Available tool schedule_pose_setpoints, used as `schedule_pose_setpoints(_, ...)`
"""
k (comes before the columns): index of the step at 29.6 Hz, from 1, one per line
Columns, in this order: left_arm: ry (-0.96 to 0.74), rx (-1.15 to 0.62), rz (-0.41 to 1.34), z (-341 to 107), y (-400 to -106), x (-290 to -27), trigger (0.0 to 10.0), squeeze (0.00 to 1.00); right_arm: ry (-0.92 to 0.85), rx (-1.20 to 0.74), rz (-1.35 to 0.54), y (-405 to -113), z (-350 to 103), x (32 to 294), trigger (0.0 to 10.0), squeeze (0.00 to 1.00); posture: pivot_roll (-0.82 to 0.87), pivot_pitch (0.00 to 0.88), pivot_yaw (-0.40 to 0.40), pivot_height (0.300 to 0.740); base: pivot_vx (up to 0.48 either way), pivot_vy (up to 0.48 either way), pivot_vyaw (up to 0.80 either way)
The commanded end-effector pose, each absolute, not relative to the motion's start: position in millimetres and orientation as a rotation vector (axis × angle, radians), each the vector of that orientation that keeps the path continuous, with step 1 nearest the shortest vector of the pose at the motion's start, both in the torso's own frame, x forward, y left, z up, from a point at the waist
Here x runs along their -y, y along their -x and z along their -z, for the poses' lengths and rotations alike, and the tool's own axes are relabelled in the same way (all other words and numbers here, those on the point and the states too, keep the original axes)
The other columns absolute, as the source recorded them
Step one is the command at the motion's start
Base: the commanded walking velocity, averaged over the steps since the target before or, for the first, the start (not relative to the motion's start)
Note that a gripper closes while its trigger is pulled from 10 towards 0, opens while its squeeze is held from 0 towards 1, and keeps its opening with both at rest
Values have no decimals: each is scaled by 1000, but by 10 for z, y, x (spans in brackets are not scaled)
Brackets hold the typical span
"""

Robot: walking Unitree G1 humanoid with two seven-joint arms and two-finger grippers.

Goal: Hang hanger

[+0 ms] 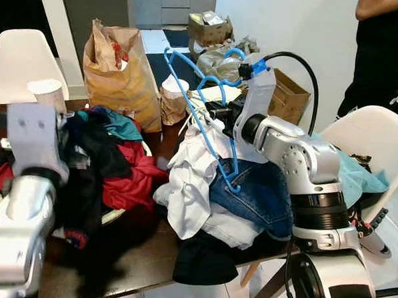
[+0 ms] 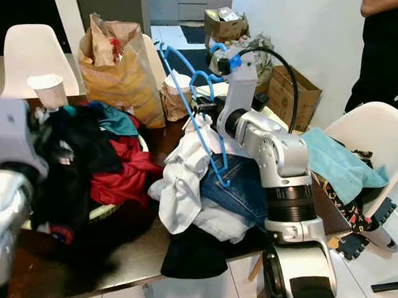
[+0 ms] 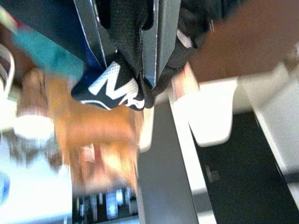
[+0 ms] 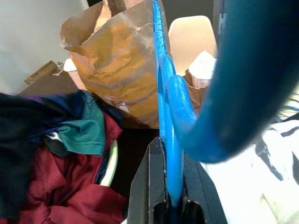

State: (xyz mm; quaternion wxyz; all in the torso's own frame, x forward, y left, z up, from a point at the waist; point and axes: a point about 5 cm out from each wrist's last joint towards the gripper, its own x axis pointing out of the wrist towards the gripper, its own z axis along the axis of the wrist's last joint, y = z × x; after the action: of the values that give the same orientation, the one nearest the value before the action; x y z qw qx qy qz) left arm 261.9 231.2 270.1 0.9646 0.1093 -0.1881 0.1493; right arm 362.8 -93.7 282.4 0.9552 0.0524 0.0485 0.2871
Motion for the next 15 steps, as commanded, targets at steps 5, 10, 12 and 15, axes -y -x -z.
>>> schedule_pose_setpoints(5,-220,504,-300,-3177,-2610,-2391,0,0,-109,-58,-604,-3618,-2918,882,10000,0,10,40,-23,736,0,0,0)
schedule_pose_setpoints(10,-202,512,-208,-3369,-2674,-2366,2824,0,-116,-49,-631,-3603,-2933,844,10000,0,10,31,-18,736,0,0,0)
schedule_pose_setpoints(12,-191,478,-145,-3308,-2712,-2296,4235,0,-114,-48,-635,-3598,-2935,840,10000,0,9,31,-17,736,0,0,0)
schedule_pose_setpoints(15,-179,349,42,-3054,-2781,-2049,7843,0,-107,-53,-640,-3589,-2933,845,10000,0,3,33,-13,736,0,0,0)
